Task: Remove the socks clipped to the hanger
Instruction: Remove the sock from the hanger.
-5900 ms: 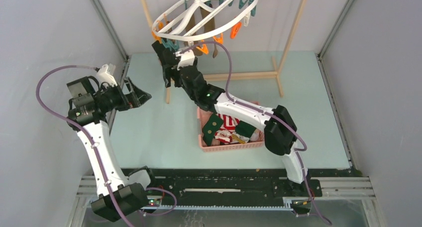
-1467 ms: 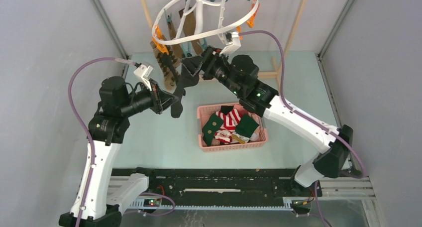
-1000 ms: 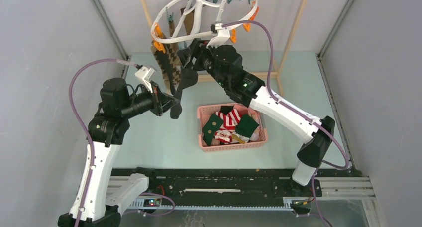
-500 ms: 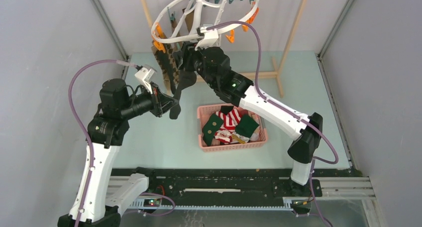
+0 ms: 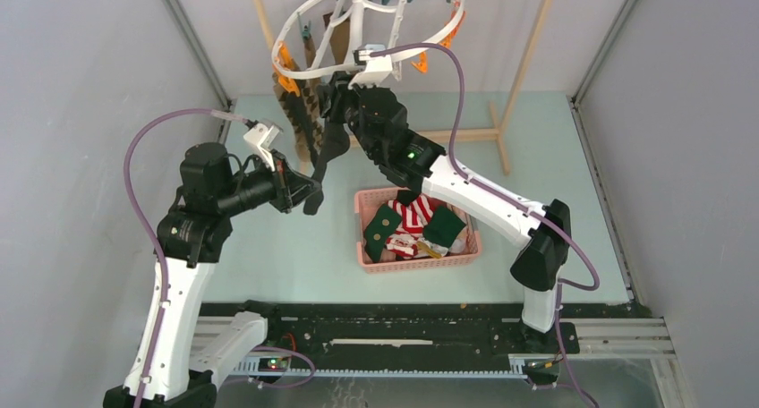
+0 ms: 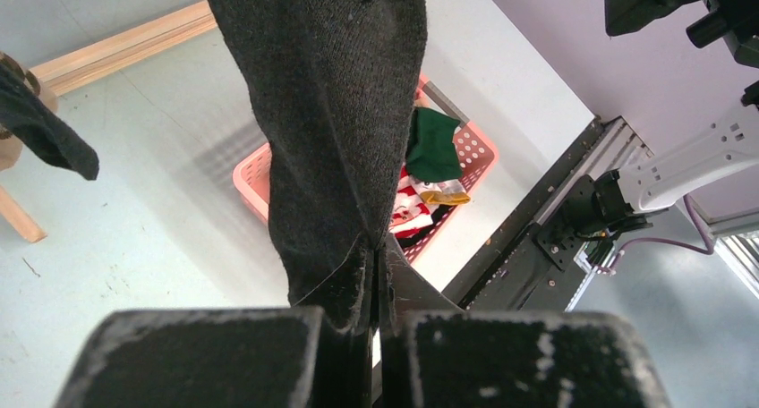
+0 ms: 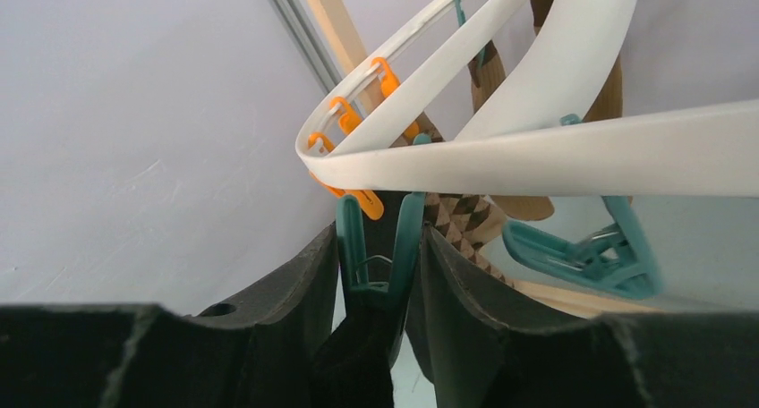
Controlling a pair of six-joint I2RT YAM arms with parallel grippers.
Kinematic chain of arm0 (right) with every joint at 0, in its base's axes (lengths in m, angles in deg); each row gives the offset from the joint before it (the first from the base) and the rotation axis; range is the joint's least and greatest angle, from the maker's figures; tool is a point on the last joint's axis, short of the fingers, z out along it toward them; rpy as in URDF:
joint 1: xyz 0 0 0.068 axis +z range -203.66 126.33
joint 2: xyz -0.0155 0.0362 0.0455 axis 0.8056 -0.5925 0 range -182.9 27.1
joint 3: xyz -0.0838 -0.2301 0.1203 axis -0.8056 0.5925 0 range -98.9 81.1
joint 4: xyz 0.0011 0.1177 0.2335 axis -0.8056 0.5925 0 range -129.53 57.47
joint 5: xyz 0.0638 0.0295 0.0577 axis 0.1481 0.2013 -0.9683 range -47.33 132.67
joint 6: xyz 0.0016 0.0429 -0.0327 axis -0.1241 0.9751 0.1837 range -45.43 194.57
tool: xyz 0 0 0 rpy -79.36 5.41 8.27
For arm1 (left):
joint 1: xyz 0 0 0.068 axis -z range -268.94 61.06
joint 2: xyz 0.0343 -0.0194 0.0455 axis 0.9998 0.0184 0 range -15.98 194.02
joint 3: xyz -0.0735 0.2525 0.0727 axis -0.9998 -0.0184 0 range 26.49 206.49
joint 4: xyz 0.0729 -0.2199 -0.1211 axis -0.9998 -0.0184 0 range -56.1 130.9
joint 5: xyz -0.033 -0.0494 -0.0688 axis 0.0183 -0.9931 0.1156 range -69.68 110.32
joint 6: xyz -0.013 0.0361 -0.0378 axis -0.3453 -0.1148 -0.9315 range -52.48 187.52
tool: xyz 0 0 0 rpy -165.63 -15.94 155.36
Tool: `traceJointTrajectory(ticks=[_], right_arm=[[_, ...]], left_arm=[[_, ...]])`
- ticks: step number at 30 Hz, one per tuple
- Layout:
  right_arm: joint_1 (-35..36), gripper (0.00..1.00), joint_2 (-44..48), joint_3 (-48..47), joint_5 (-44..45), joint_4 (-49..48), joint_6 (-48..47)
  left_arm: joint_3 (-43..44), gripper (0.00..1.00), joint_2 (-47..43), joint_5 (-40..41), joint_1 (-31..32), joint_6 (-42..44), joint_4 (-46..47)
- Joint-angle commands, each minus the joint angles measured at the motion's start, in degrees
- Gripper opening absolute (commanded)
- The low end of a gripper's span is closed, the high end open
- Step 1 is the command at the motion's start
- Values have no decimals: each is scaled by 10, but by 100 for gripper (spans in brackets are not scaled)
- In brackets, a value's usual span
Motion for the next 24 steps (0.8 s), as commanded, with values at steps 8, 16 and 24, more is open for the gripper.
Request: traceJointTrajectory(ticks=[8,16,24], right_arm=[[-10,39,2,-26,-6,-46,21],[-27,7,21,-4,-59,-41,65],[-50,0,53,36,-110,-43,117]], left_arm=[[19,0,-11,6,5,12,-7],[12,0,-15,11,5,16,-11],[-15,0,-23,18,5,22,-16]])
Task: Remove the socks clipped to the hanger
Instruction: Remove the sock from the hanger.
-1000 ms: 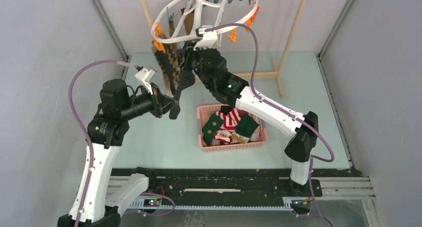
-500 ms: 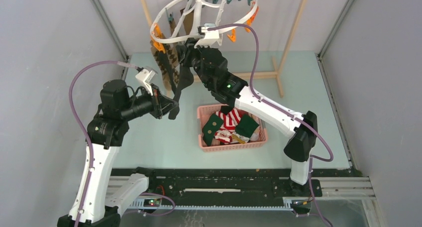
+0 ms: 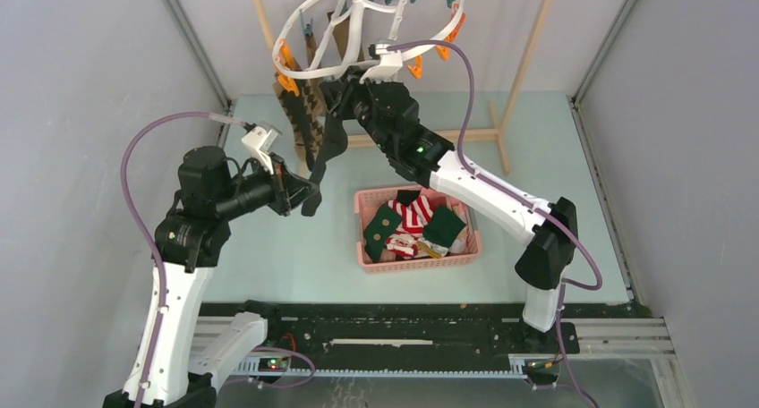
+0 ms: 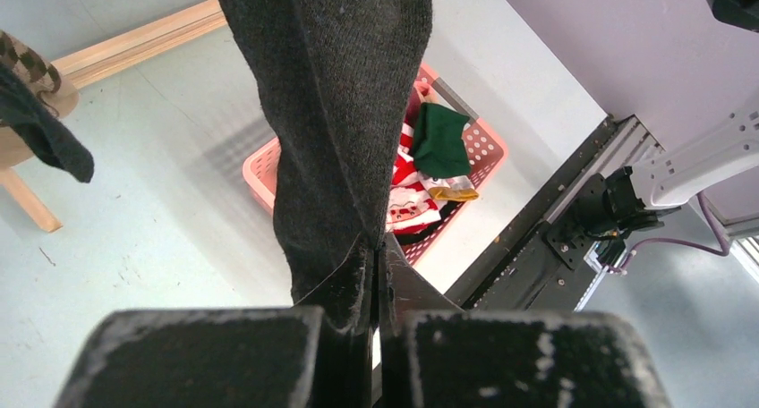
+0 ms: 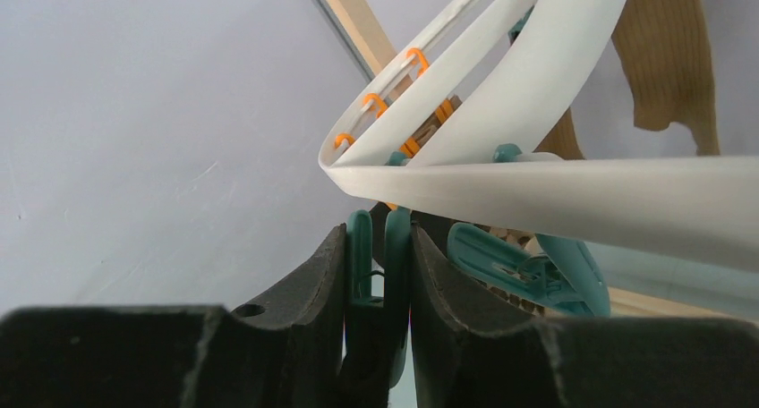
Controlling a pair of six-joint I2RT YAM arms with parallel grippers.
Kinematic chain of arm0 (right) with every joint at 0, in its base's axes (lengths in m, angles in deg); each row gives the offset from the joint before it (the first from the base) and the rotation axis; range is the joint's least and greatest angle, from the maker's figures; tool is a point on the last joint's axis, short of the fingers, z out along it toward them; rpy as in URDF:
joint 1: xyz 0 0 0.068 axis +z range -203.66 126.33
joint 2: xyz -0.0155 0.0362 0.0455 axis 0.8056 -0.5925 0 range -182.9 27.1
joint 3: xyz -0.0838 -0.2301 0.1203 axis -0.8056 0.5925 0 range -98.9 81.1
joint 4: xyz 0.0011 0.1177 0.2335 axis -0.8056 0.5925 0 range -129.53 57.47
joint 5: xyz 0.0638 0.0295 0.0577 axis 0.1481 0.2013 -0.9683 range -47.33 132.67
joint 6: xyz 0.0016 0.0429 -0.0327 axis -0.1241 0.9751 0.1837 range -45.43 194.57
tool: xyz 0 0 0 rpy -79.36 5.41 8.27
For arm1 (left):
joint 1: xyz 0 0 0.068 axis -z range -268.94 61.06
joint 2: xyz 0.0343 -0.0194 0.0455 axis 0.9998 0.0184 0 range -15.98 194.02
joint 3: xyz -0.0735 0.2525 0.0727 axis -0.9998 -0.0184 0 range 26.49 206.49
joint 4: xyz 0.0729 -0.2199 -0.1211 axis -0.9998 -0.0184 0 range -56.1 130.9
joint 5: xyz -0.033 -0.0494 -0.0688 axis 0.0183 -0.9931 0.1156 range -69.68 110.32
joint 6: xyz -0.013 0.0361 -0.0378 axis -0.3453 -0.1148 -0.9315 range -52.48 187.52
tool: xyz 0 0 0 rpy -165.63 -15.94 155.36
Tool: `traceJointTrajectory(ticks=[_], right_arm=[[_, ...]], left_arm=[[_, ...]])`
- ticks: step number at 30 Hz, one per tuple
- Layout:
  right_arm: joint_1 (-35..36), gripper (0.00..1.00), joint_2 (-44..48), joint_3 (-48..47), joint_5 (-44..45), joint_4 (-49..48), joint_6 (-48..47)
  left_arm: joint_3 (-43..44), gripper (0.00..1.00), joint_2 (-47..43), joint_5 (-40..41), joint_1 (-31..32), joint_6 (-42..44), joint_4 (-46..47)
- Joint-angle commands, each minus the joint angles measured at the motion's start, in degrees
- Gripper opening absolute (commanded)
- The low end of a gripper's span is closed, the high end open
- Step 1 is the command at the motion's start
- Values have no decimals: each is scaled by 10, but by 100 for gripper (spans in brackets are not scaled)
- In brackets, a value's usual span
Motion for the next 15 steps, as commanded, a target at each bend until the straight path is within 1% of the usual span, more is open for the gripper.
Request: traceJointTrajectory(ticks=[1,2,3,5,6,7,9,10,15], right_arm=[[-13,0,44,11,-32,-13,43],[-12,0,46,12,-32,-11,44],[-12,7,48,12,-30,-7,44],[-6,30,52,13,-11,2,44],[-3,40,55,16,-2,3,40],[5,48,59,20,15,1,32],[14,55,65,30,34,-10,14],[16,57,67,32,38,-11,12],[17,63,69,30,37,-7,23]], left_arm=[[-16,0,-14,5,4,17,-3],[-17,0,-14,7,4,18,-3],[-16,0,-14,7,4,18,-4],[-15,0,-13,5,4,16,-3],[-14,0,-13,5,4,15,-3],[-12,0,-11,4,4,14,-3],[-11,0,-11,5,4,14,-2],[-11,0,-11,5,4,14,-3],[-10,0,-11,3,4,12,-3]])
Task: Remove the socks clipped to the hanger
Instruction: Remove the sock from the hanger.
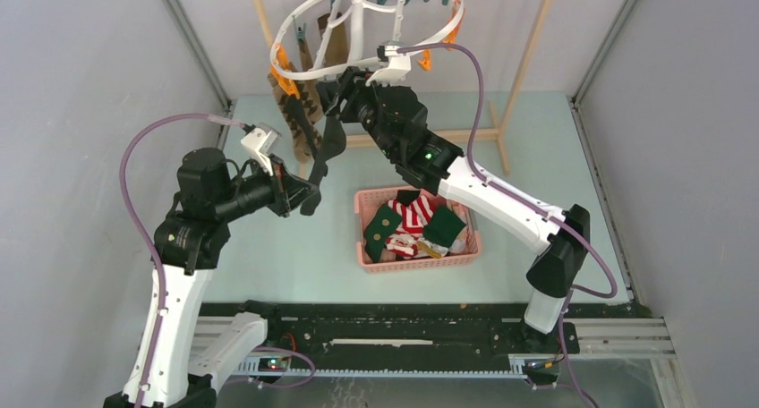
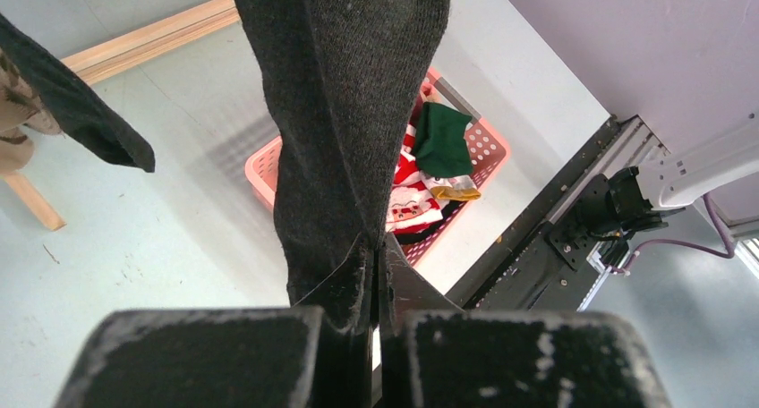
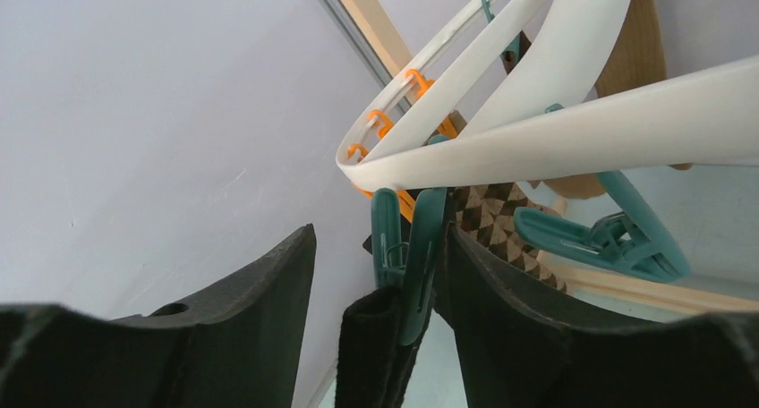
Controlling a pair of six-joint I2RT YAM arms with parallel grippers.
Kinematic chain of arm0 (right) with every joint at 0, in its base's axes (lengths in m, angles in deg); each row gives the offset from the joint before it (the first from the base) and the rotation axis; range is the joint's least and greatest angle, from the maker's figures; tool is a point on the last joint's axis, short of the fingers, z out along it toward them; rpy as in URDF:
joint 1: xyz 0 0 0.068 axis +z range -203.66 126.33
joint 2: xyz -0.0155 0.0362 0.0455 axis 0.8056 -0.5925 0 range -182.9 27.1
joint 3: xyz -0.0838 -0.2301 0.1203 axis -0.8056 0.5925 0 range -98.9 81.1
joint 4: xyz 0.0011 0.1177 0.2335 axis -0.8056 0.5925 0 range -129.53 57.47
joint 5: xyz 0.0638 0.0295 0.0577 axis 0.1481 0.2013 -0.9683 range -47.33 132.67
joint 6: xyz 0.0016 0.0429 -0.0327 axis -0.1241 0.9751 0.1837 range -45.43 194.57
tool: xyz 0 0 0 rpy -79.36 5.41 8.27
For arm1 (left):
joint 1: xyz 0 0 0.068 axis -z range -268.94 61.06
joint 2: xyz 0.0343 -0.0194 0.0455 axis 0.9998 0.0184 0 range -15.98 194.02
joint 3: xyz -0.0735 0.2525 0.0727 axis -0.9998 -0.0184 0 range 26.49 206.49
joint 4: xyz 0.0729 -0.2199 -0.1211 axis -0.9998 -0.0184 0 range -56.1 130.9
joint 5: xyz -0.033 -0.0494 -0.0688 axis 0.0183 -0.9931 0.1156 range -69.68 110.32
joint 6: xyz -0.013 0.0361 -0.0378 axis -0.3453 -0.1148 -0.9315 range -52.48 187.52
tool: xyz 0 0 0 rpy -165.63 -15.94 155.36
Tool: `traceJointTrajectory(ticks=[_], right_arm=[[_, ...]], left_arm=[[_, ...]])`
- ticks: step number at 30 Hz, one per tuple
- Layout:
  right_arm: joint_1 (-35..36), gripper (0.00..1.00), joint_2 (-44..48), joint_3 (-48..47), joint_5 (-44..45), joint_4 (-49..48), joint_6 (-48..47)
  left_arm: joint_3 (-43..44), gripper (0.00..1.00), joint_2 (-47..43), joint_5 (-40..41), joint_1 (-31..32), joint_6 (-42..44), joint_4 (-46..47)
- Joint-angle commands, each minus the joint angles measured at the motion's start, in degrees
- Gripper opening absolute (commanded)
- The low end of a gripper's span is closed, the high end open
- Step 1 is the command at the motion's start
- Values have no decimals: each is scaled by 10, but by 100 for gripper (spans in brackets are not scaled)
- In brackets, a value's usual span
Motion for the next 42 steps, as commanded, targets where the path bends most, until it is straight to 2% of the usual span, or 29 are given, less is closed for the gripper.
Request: traceJointTrajectory(ticks=[1,5,11,21,26,34,42], right_arm=[[3,65,25,0,19,-11,1],[10,71,28,-8,42,0,8],[18,74,21,-28,90,14,0],[24,75,-3,-51,71,-1,0],[24,71,-19,-74,70,16,-10],[34,71,-44,-95,98,37,-62],[55,71,-55,-89,133,7,-141]], left_arm=[[-7,0,-4,-1,4,10,-3],[-9,0,-4,-1,4,10,-3],[-13,0,-3,-4,4,9,-1],[-25,0,-4,-3,7,4,9],[-24,0,-3,2,9,3,13],[-20,0,-3,8,14,4,17],[-17,0,0,13,21,0,20]])
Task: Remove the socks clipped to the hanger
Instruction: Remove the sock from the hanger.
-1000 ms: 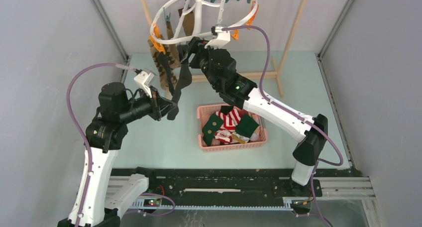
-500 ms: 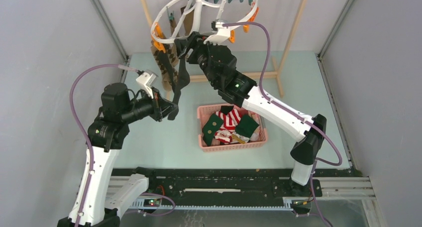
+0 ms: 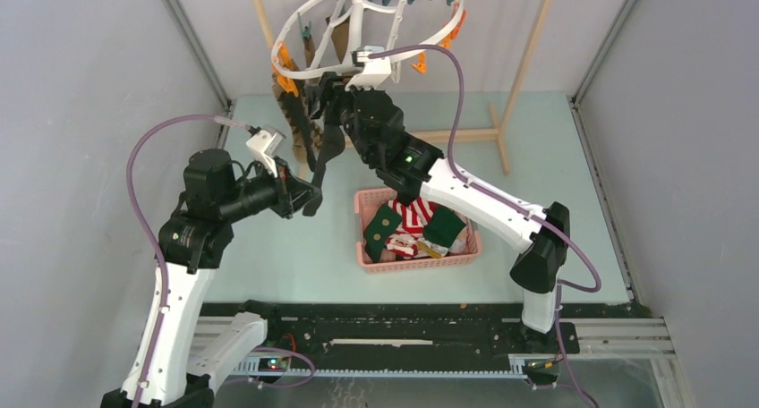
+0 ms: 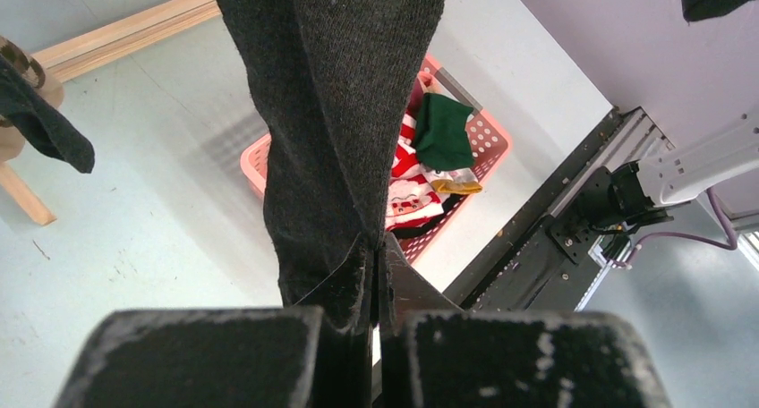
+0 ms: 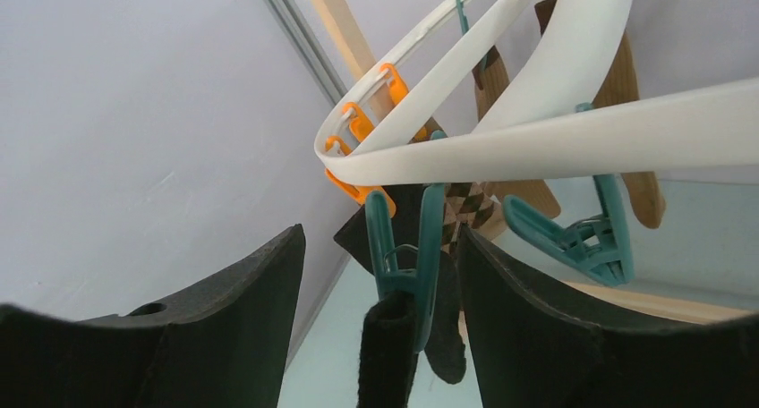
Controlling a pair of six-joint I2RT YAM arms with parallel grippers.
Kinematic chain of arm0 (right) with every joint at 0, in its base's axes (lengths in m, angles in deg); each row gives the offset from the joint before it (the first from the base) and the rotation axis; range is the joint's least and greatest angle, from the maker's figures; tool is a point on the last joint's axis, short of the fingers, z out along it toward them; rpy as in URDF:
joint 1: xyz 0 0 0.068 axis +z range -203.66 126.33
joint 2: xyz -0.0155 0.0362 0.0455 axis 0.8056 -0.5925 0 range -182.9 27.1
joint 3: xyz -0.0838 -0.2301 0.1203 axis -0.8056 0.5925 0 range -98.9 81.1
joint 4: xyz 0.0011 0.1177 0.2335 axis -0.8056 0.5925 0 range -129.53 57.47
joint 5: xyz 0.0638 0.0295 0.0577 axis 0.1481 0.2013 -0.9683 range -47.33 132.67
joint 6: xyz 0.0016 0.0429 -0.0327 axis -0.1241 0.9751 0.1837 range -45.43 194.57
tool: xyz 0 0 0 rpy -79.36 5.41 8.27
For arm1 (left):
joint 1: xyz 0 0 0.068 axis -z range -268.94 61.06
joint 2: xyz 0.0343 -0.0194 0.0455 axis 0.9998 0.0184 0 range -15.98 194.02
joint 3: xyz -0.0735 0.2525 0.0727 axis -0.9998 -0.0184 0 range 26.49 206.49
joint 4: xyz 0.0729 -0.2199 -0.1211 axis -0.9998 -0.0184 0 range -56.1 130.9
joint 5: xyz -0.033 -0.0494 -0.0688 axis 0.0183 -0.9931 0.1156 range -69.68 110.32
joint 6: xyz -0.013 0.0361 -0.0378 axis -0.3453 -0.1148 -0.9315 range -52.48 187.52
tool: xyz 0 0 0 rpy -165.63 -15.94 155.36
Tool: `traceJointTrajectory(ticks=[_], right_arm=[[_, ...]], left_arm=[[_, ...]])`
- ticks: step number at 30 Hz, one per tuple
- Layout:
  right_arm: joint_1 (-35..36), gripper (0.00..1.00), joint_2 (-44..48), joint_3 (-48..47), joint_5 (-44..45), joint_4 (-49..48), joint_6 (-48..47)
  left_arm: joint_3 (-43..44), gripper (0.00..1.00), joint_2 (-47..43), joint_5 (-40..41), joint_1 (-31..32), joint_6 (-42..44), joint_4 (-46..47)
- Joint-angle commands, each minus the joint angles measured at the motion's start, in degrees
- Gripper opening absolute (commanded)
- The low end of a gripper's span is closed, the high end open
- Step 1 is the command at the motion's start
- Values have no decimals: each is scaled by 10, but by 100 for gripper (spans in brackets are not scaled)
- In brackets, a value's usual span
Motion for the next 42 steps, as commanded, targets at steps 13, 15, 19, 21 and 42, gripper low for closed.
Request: traceJointTrajectory(ticks=[13,15,19,21,42], right_arm=[[1,52,-26,-54,42,-3,-73],[-1,48,-25,-54,37,-5,-73],[-7,36,-19,-54,22,-10,-51],[-13,25,-12,-50,0,-6,-26],[-65,0,55,28,-202,-6,137]], left_arm=[[5,0,1,8,14,-2,16],[4,0,1,8,15,-3,16],[-4,0,0,12,16,0,16],[-11,0,-3,20,17,5,16],[-80,0,-23,73,19,43,20]])
